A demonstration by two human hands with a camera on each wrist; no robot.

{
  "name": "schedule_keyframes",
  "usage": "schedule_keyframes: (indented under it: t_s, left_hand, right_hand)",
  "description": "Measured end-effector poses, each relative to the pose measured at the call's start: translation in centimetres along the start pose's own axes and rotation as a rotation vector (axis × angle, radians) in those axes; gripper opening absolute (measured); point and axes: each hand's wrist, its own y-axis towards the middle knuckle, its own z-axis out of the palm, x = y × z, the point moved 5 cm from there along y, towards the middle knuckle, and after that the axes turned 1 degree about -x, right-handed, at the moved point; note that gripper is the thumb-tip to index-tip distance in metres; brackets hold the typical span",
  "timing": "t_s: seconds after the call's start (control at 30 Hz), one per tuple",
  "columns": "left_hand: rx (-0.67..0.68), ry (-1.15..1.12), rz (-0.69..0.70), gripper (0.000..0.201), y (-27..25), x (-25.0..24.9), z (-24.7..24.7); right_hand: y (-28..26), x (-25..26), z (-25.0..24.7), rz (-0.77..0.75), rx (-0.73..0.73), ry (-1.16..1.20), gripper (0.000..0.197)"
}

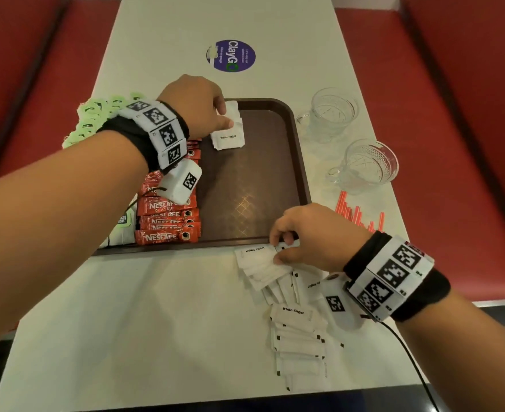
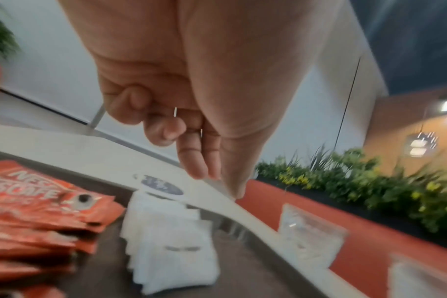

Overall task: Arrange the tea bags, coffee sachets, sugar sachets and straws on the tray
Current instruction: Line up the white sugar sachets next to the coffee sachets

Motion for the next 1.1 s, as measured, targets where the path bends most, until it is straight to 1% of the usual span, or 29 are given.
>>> schedule_keyframes:
  t_s: [0.07, 0.13, 0.2, 0.3, 0.4, 0.43, 0.5, 0.57, 0.6, 0.67, 0.8, 0.87, 0.97, 1.03, 1.1]
  left_hand:
    - [-0.017, -0.089, 0.073, 0.02, -2.5, -1.5, -0.9]
    - [0.023, -0.113, 0.164, 0.013, -5.7, -3.4, -1.3]
    - [0.09, -0.126, 0.255, 0.012, -8.9, -4.7, -0.8]
    - [0.196, -0.19, 0.3, 0.012, -13.1, -5.7, 1.5]
    - [0.253, -0.216, 0.332, 0.009, -16.3, -6.0, 4.2]
    - [0.266, -0.234, 0.344, 0.011, -17.0, -6.0, 4.9]
    - [0.278, -0.29, 0.367, 0.023, -18.0, -5.8, 5.8]
    - [0.259, -0.337, 0.364, 0.034, -18.6, -5.5, 6.2]
    - [0.237, -0.345, 0.363, 0.035, -18.7, -5.4, 6.3]
    - [0.185, -0.35, 0.374, 0.028, -19.0, -5.4, 6.3]
    - [0.064, -0.361, 0.391, 0.006, -19.0, -5.3, 5.6]
    - [0.014, -0.366, 0.362, 0.004, -18.9, -5.1, 5.0]
    - [-0.028, -0.471, 0.289, 0.003, -19.0, -4.8, 4.1]
    - [-0.034, -0.544, 0.275, 0.003, -19.0, -4.9, 3.5]
    - [-0.012, -0.632, 0.265, 0.006, -19.0, -5.0, 3.0]
  right_hand:
    - [-0.2, 0.1, 0.3, -0.007, -0.02, -0.004, 0.023]
    - [-0.3, 0.2, 0.7, -0.006, -0.036, 0.012, 0.024]
    - [-0.4, 0.2, 1.0, -0.006, -0.059, 0.01, 0.024]
    - [-0.5, 0.3, 1.3, -0.012, -0.117, 0.014, 0.019]
    - [-0.6, 0.4, 1.6, -0.02, -0.15, -0.005, 0.02]
    - [-0.6, 0.5, 1.7, -0.025, -0.152, -0.022, 0.021]
    - [-0.6, 0.5, 2.0, -0.027, -0.151, -0.054, 0.022]
    - [-0.5, 0.5, 2.0, -0.034, -0.174, -0.037, 0.02]
    - [-0.6, 0.5, 2.0, -0.041, -0.195, -0.004, 0.017]
    - [-0.7, 0.7, 1.8, -0.057, -0.241, 0.071, 0.015]
    - [-1.1, 1.4, 1.5, -0.078, -0.307, 0.187, 0.018]
    - [-1.3, 1.6, 1.3, -0.077, -0.325, 0.235, 0.018]
    - [-1.4, 1.9, 0.9, -0.09, -0.36, 0.234, 0.02]
    - [-1.5, 1.9, 0.4, -0.095, -0.402, 0.264, 0.017]
    - [-1.5, 1.9, 0.0, -0.107, -0.443, 0.334, 0.011]
